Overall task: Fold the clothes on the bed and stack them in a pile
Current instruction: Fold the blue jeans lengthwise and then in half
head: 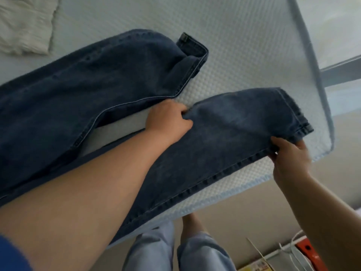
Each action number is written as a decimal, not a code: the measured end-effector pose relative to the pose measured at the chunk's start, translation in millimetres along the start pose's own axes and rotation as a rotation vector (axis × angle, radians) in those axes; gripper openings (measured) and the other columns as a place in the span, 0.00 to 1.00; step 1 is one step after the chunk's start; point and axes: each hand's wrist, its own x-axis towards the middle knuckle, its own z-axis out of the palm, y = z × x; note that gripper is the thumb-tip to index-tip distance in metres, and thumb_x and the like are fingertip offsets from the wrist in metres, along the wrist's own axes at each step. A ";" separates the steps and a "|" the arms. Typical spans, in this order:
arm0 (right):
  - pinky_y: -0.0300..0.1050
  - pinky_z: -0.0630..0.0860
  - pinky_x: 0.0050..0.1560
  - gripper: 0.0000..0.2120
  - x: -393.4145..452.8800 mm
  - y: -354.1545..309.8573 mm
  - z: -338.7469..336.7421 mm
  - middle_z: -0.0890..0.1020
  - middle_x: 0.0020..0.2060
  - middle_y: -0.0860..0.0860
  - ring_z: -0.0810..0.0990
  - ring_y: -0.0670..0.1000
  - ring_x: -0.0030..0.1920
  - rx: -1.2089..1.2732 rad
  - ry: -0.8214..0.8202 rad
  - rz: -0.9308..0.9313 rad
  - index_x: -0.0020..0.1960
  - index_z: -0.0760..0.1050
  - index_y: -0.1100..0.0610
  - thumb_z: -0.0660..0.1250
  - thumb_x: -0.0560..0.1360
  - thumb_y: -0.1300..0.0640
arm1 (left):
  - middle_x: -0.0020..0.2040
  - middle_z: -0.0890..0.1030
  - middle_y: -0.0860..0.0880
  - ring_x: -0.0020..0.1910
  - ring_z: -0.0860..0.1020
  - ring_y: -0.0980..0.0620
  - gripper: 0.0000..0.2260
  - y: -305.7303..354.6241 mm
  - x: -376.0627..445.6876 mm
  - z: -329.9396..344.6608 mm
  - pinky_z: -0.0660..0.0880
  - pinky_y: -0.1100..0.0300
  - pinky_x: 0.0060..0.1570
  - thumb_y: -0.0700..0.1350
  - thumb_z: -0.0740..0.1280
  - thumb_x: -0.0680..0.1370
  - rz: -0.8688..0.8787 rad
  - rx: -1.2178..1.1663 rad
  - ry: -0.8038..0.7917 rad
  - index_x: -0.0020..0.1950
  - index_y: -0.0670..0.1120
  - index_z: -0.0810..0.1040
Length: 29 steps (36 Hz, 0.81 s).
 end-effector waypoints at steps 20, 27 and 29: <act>0.52 0.79 0.47 0.38 -10.8 -85.8 199.6 0.80 0.47 0.51 0.80 0.53 0.45 -0.664 -0.436 -0.123 0.57 0.72 0.55 0.62 0.60 0.26 | 0.63 0.74 0.43 0.63 0.70 0.42 0.18 -21.9 102.7 -109.4 0.65 0.49 0.61 0.54 0.60 0.77 -0.009 0.206 0.220 0.64 0.47 0.73; 0.56 0.81 0.43 0.04 19.7 -93.5 210.3 0.83 0.41 0.57 0.82 0.57 0.41 -0.478 -0.522 -0.161 0.39 0.77 0.52 0.70 0.69 0.53 | 0.64 0.73 0.44 0.62 0.71 0.42 0.27 -7.9 144.6 -113.3 0.63 0.46 0.59 0.67 0.57 0.73 -0.169 0.318 0.015 0.64 0.51 0.73; 0.52 0.79 0.42 0.04 16.1 -91.7 191.1 0.82 0.33 0.50 0.81 0.54 0.39 -0.348 -0.498 -0.219 0.34 0.79 0.50 0.70 0.67 0.52 | 0.65 0.72 0.46 0.62 0.71 0.43 0.31 1.9 148.1 -118.1 0.62 0.45 0.61 0.69 0.60 0.69 -0.184 0.294 -0.080 0.64 0.51 0.73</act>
